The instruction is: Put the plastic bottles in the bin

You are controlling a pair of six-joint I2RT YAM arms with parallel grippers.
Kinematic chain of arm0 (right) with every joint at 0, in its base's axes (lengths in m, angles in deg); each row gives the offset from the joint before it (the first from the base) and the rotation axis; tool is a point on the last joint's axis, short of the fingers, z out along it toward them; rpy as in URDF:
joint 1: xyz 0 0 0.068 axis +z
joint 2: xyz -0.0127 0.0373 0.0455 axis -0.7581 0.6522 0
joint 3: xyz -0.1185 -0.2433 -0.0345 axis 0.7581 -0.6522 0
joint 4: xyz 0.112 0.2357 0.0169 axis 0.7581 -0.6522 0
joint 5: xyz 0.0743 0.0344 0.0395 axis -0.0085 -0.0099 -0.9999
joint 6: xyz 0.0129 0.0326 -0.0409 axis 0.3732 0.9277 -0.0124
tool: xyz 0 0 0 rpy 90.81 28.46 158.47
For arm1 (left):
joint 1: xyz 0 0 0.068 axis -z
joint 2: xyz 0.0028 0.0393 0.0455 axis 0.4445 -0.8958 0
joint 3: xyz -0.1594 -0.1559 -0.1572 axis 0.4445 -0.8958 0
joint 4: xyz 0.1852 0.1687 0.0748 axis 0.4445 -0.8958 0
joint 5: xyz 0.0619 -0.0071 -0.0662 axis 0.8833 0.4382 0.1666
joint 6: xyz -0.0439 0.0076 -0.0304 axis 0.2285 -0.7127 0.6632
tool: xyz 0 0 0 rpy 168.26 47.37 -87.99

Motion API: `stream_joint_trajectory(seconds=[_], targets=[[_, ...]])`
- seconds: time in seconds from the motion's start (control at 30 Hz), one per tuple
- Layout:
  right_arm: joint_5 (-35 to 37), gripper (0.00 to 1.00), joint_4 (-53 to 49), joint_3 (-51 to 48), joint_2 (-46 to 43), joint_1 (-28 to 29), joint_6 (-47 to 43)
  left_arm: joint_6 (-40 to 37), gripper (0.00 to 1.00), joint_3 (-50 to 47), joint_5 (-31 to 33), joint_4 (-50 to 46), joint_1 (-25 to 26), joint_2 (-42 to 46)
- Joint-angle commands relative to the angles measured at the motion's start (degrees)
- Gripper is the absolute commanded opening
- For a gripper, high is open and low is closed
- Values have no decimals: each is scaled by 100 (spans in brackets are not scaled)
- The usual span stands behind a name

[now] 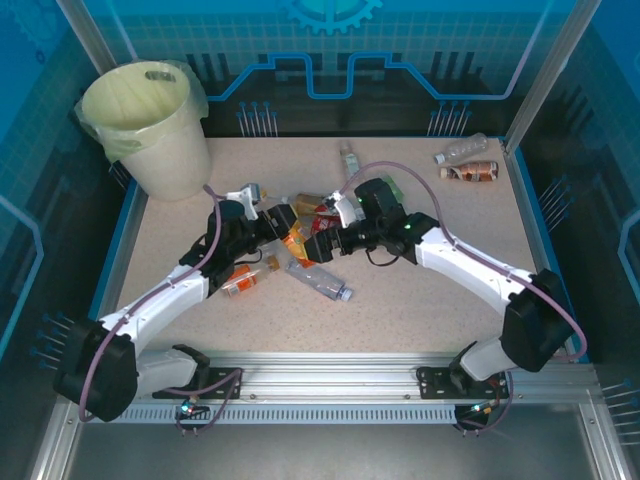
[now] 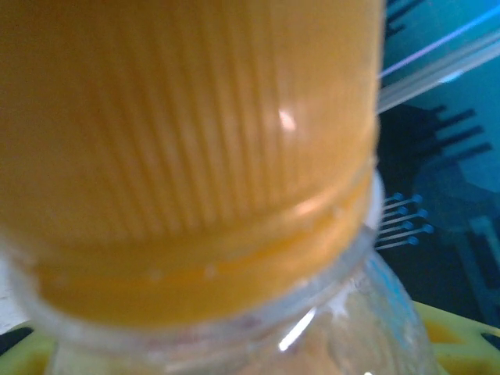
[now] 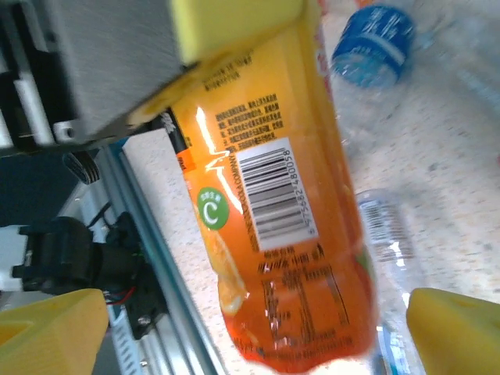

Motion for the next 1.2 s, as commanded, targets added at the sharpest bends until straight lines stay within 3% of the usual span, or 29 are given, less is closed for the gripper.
stream_joint_trajectory(seconds=[0.0,0.2,0.47,0.8,0.93,1.17], targets=[[1153,100,-29,-102,-414,21,47,-377,53,588,825,-920,-8,-25],[2639,100,-427,-31,-704,21,235,-969,53,1169,1785,-1698,-36,1],[3768,100,-310,194,-714,-5,284,-2195,52,2062,2949,-1951,-218,38],[4017,100,27,254,-720,-70,512,-3524,52,3658,3372,-1353,-1169,-409],[4065,100,644,38,-919,-132,811,-3977,52,4345,3388,-888,-1525,-803],[4177,100,652,-95,-1205,-301,924,-4179,52,5339,3571,-113,-2197,-1767]])
